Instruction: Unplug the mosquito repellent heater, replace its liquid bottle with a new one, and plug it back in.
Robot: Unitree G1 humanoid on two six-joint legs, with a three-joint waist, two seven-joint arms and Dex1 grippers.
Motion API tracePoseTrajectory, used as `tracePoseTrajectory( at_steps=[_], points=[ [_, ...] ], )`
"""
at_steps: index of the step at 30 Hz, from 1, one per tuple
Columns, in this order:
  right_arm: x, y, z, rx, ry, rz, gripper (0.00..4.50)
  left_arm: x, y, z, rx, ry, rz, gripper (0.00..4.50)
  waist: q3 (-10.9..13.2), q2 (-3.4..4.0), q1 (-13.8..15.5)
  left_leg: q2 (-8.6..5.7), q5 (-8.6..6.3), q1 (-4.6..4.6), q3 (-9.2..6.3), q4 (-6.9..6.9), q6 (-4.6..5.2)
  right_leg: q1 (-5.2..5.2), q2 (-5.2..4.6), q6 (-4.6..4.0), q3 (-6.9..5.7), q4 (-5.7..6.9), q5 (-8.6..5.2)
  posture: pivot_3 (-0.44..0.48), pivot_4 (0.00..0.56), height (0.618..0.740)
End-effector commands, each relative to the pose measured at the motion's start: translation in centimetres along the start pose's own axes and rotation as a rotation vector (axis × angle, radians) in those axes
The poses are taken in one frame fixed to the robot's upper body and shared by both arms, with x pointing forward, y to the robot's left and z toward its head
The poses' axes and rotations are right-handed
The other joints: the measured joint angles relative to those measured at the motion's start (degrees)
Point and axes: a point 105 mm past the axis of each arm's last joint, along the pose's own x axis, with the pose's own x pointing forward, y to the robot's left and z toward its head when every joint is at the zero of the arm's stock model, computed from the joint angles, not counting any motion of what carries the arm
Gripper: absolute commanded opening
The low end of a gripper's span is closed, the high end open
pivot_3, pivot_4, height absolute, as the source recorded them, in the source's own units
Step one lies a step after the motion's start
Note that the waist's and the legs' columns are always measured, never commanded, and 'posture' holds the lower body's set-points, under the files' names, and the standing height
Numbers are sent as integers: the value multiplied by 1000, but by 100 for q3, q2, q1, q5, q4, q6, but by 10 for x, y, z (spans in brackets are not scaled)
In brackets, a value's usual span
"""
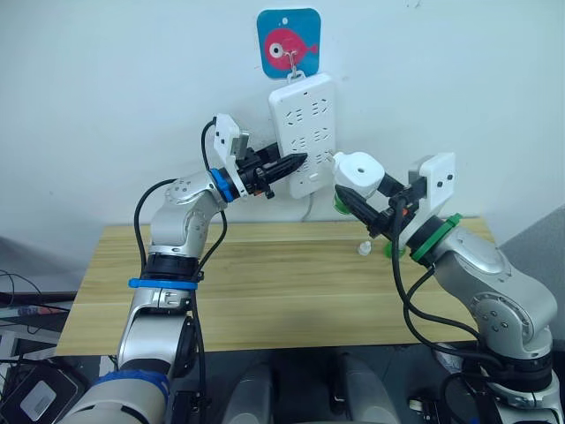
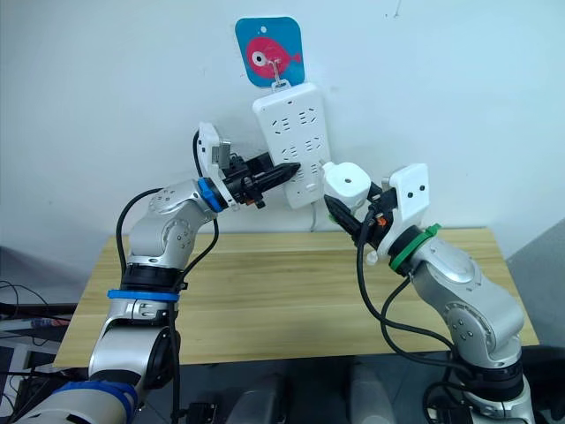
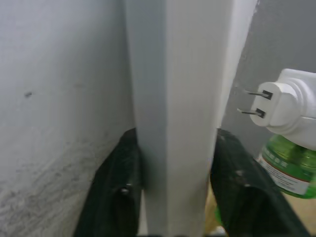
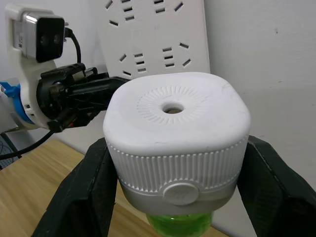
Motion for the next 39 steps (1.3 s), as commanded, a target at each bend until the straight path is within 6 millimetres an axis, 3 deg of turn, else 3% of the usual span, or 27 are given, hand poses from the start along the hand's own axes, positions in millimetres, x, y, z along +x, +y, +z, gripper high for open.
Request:
tracePoseTrajectory(
  at_steps=[1, 10, 29, 39],
  points=[
    [1, 2, 8, -35, -29, 0, 2984, 1, -8, 5, -40, -3, -50, 1315, 0, 0, 0, 0, 0, 0, 0, 0, 0, 0, 0, 0, 0, 0, 0, -64, 193, 740],
    [6, 0, -6, -74, 36, -10, 2984, -2, -12, 3, -109, 32, -90, 1315, 0, 1, -7, 1, 0, 3, 1, -1, 1, 1, 0, 0, 1, 0, 0, -67, 204, 740],
    [25, 4, 7, -89, 22, 5, 2984, -1, -18, 2, -102, 46, -104, 1315, 0, 1, -13, 3, 0, 5, 3, -1, 1, 0, 0, 0, 4, 1, 0, -58, 218, 740],
    [40, 14, 10, -1, 65, 3, 2984, 5, -21, 2, -101, 36, -128, 1315, 0, 1, -38, 7, 0, 11, 4, -2, 1, 0, 1, 0, 7, 6, 0, -63, 220, 740]
  ],
)
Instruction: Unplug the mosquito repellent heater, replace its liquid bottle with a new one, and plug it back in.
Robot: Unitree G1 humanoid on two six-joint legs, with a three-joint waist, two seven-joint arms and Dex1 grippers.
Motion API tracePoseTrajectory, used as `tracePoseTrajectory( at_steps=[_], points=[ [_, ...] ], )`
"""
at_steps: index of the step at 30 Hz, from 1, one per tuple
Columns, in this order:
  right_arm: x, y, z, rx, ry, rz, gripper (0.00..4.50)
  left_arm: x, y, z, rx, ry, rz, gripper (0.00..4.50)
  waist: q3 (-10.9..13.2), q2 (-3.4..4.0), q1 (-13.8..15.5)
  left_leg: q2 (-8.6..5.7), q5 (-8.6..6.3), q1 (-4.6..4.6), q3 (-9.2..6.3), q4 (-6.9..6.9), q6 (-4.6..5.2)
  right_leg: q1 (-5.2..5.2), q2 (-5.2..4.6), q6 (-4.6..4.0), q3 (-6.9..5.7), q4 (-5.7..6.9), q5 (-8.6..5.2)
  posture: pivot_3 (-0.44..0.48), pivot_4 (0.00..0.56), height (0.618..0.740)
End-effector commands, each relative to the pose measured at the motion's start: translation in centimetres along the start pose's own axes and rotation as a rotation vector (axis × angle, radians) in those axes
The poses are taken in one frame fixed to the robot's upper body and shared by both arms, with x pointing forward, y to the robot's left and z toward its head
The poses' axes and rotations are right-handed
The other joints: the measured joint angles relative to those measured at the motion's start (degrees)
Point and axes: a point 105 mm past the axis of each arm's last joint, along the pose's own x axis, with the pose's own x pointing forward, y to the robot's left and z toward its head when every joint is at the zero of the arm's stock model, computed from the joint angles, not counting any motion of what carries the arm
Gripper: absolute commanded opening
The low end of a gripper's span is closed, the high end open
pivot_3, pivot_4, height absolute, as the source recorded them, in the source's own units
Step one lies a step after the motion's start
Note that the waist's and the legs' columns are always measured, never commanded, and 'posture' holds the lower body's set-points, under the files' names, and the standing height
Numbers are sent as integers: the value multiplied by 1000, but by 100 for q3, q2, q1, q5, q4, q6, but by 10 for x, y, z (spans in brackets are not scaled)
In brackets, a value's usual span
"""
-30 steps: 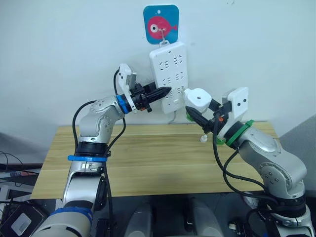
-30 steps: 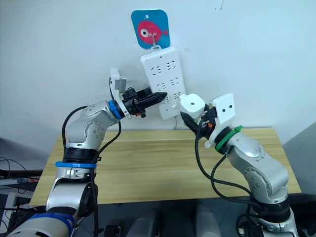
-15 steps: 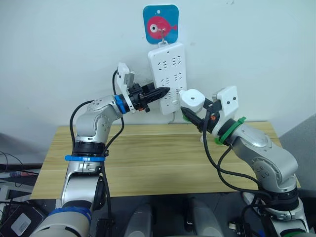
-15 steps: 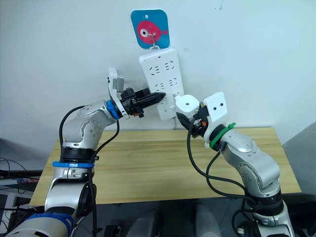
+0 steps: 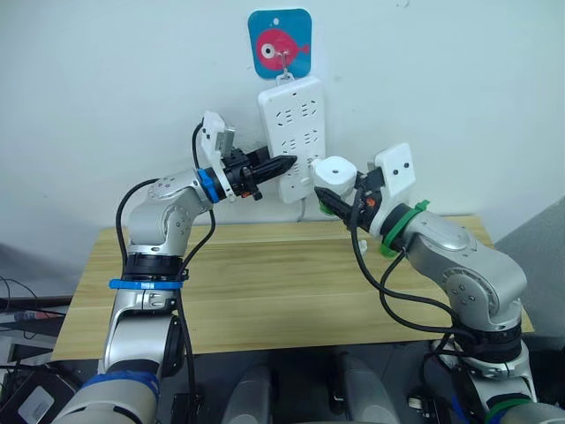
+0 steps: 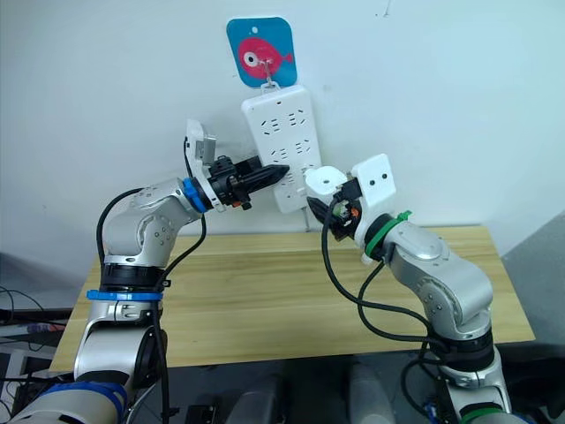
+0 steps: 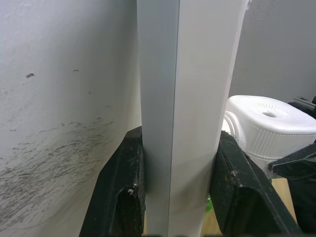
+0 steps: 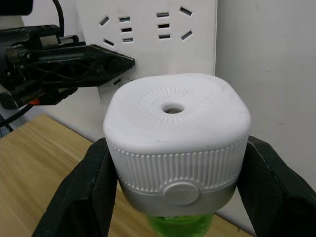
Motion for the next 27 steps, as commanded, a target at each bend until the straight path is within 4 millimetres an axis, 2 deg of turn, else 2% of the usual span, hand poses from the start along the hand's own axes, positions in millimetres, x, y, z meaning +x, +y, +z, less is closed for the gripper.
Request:
tracePoseTrajectory(
  at_steps=[1, 9, 13, 18, 27],
  points=[
    [6, 6, 20, -32, -57, 5, 2984, 18, -23, 1, -15, -20, -128, 1315, 0, 0, -4, -1, 0, 2, 1, 0, 0, 1, 0, 0, 1, 0, 0, -63, 220, 740],
    [16, 1, 13, -195, -28, -27, 2984, 28, -31, 5, -18, -42, -175, 1315, -1, 0, -18, -5, 0, 7, 3, 1, 0, 8, 0, 0, 1, -1, 0, -62, 217, 740],
    [23, 2, 14, -56, -57, -33, 2984, 28, -32, 5, -20, -47, -186, 1315, -1, 0, -19, 0, 0, 23, 3, 1, 0, 21, 1, 0, 1, 0, 0, -53, 201, 740],
    [27, 8, 7, -68, 15, -4, 2984, 28, -34, 5, -14, -48, -193, 1315, -4, 1, -17, -1, 1, 27, 4, 1, -2, 21, 2, 0, 4, 3, 0, -47, 189, 740],
    [31, 12, 23, -41, 15, -47, 2984, 29, -37, 3, -8, -48, -198, 1315, -25, 3, -15, 0, 4, 28, 3, 1, -6, 20, 2, 0, 5, 4, 0, -47, 178, 740]
  ],
)
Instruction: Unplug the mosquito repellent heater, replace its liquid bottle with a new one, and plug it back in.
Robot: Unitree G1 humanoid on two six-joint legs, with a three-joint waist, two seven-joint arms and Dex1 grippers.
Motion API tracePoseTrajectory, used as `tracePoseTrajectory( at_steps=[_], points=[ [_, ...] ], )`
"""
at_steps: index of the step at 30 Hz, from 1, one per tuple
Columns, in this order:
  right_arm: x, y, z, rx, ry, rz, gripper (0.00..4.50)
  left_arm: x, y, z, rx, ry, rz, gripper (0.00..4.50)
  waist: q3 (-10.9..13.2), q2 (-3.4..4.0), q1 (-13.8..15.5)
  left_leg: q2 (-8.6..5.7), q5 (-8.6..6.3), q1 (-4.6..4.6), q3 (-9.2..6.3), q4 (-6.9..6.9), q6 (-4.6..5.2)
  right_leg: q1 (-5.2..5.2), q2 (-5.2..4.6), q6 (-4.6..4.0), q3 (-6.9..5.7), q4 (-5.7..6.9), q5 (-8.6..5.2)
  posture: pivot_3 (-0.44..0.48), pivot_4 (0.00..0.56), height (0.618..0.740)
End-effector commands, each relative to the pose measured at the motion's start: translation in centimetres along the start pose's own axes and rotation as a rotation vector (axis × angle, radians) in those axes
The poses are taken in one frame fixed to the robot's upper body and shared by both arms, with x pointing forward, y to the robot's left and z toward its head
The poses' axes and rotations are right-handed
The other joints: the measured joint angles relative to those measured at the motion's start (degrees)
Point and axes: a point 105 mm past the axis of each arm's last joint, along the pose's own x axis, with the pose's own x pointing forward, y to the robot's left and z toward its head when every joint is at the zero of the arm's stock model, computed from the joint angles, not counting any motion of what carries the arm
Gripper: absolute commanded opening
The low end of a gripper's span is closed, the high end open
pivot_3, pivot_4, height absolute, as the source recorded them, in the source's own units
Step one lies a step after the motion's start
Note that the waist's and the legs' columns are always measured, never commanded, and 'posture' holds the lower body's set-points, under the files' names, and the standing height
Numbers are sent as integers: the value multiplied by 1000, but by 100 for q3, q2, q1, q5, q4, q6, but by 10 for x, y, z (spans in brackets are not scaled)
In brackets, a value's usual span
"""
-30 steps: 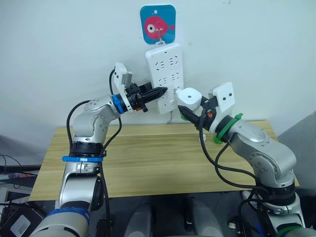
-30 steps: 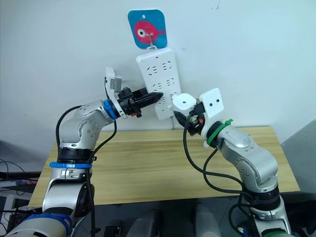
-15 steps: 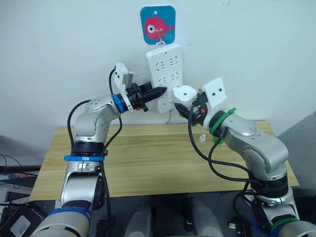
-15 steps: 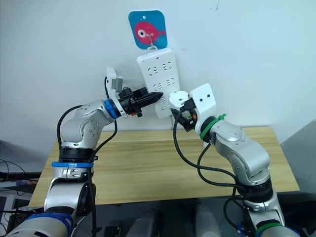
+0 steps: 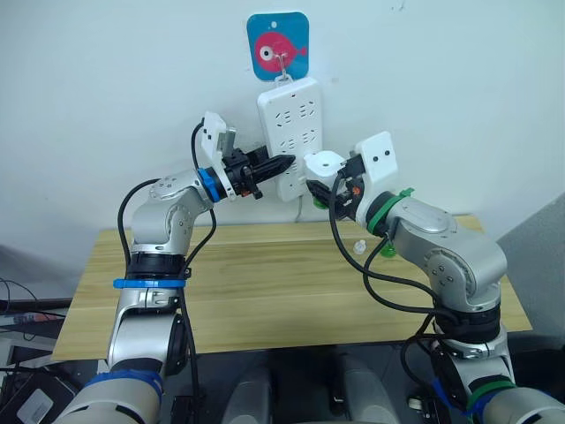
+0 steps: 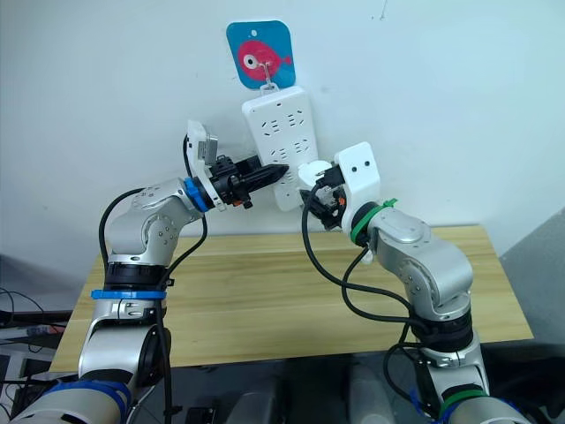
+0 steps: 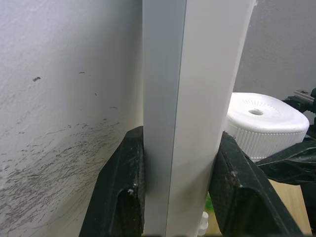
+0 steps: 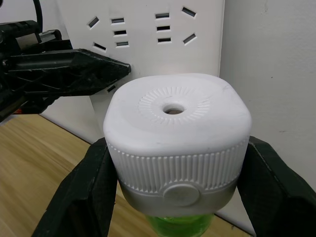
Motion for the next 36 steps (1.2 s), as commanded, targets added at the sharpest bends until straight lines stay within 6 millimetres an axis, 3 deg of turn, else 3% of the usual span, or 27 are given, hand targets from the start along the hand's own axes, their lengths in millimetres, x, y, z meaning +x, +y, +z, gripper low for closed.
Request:
tracePoseTrajectory(
  at_steps=[1, 8, 18, 23, 25, 28, 36],
  points=[
    [9, 12, 24, 12, -68, -4, 2984, 26, -42, 6, -18, -54, -225, 1315, -6, 2, -8, 0, 1, 0, 1, 0, -1, -1, 0, 0, 1, 0, 0, -45, 170, 740],
    [12, 25, 20, 69, -56, 11, 2984, 27, -46, 4, -8, -54, -234, 1315, -49, 2, -44, 1, 7, 1, 1, -2, -13, -4, 2, -1, 2, 1, 1, -36, 155, 740],
    [6, 17, 19, -79, -62, 43, 2984, 22, -47, 1, -2, -48, -233, 1315, -102, 3, -56, -1, 8, 0, -2, -12, -14, -6, 2, -5, 0, 2, 3, -29, 137, 740],
    [3, 15, 15, -48, -64, 51, 2984, 22, -47, -1, 0, -48, -223, 1315, -107, 1, -56, 0, 8, 0, -2, -14, -14, -7, 2, -5, 1, 1, 3, -26, 134, 740],
    [1, 14, 15, -34, -67, 49, 3722, 22, -46, -2, 0, -47, -218, 1315, -113, 3, -54, 0, 8, -1, -1, -16, -14, -8, 2, -5, 1, 0, 3, -26, 134, 740],
    [-7, 11, 15, -36, -67, 43, 4486, 21, -44, -3, 2, -39, -208, 1315, -145, -6, 26, -4, 7, -18, -13, -20, -14, -16, -1, -5, -7, -7, 3, -28, 145, 740],
    [-44, 8, 2, -97, 21, 116, 4486, 19, -39, -5, 10, -25, -198, 1315, -148, -8, 66, -21, -7, -61, -16, -23, 9, -42, -11, -5, -9, -38, 3, -40, 159, 740]
  ],
)
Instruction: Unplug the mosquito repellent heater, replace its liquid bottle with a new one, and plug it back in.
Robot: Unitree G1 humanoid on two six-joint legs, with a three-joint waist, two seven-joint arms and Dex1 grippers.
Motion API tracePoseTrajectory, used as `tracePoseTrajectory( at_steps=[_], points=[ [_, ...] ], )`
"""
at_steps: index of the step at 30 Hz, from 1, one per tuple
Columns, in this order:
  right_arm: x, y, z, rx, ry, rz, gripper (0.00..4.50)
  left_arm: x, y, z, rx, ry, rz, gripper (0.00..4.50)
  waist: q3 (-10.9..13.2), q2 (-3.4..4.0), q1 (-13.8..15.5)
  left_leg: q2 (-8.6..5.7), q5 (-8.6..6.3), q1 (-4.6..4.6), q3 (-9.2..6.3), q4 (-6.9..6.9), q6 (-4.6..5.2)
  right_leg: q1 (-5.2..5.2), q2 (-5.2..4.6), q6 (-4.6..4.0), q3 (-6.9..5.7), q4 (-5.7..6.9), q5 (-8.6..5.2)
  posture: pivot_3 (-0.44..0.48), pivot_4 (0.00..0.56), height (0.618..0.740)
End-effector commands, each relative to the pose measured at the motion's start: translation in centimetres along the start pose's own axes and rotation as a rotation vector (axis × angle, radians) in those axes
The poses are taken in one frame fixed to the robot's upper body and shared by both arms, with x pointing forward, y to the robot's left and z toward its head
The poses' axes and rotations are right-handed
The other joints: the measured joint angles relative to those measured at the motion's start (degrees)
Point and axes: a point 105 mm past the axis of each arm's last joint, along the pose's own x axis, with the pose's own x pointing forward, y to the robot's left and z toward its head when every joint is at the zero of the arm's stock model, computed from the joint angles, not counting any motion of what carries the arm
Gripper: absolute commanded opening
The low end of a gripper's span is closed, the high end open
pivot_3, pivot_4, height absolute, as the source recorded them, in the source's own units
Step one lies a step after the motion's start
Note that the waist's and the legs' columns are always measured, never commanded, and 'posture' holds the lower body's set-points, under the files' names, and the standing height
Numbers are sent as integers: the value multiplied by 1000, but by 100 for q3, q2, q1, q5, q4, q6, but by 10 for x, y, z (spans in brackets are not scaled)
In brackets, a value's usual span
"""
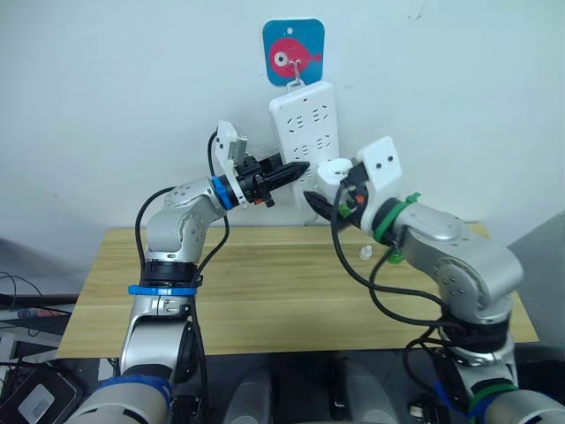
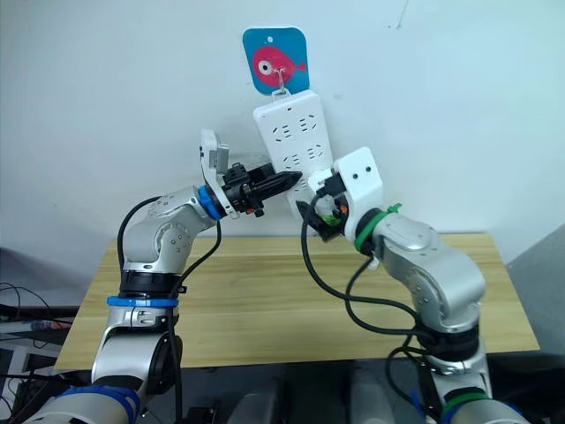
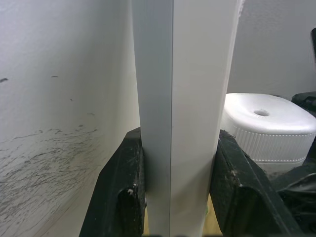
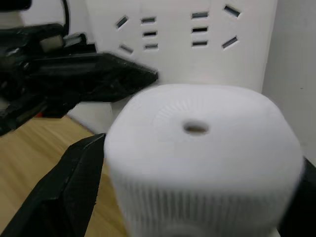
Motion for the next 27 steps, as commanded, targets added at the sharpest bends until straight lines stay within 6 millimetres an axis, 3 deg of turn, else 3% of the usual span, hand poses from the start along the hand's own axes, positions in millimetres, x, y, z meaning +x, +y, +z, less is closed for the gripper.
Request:
tracePoseTrajectory(
  at_steps=[1, 6, 10, 11, 14, 18, 23, 27],
  points=[
    [-21, 7, 7, -30, -17, 70, 4486, 11, -18, 0, 40, 19, -113, 1315, 0, 0, -3, 1, 0, 0, 1, 0, 0, 0, 0, 0, 1, 0, 0, -42, 162, 740],
    [-35, -5, -5, -20, 7, 64, 4500, 1, -8, 0, 64, 34, -71, 2920, 0, 0, -9, 5, 0, 5, 5, 5, 1, 2, 3, 0, 2, 11, 0, -42, 168, 740],
    [-34, -10, -13, 11, 0, 49, 4500, -13, 0, 3, 76, 49, -31, 4242, 1, 0, -42, 10, 0, 16, 15, 9, 1, 4, 6, 0, 9, 26, 0, -29, 174, 740],
    [-33, -11, -13, 18, -6, 43, 4323, -15, 1, 4, 78, 51, -23, 4499, 0, 0, -44, 13, -1, 19, 19, 9, 2, 3, 8, 0, 11, 29, 0, -25, 176, 740],
    [-28, -7, -13, 48, -35, 61, 3595, -33, 2, 4, 83, 82, 0, 4500, 0, 0, -62, 19, 0, 22, 18, 9, 1, 3, 10, 0, 12, 31, 0, -19, 180, 740],
    [-17, 8, -8, 90, -86, 146, 2094, -61, -4, 3, 108, 170, 4, 4500, 1, 1, -82, 21, 0, 23, 16, 5, 1, 2, 11, 0, 11, 32, -1, -1, 188, 740],
    [-5, 22, -5, 98, -110, 208, 212, -74, -10, 3, 126, 217, 6, 4500, 2, 2, 6, 17, 0, 22, 12, 10, 1, 5, 11, 0, 8, 28, -1, 17, 193, 740],
    [-2, 26, -5, 104, -117, 218, 44, -74, -23, 8, 118, 221, -31, 4500, 2, 1, 17, 14, 0, 22, 8, 11, 1, 12, 9, 0, 6, 23, -1, 22, 195, 740]
  ],
)
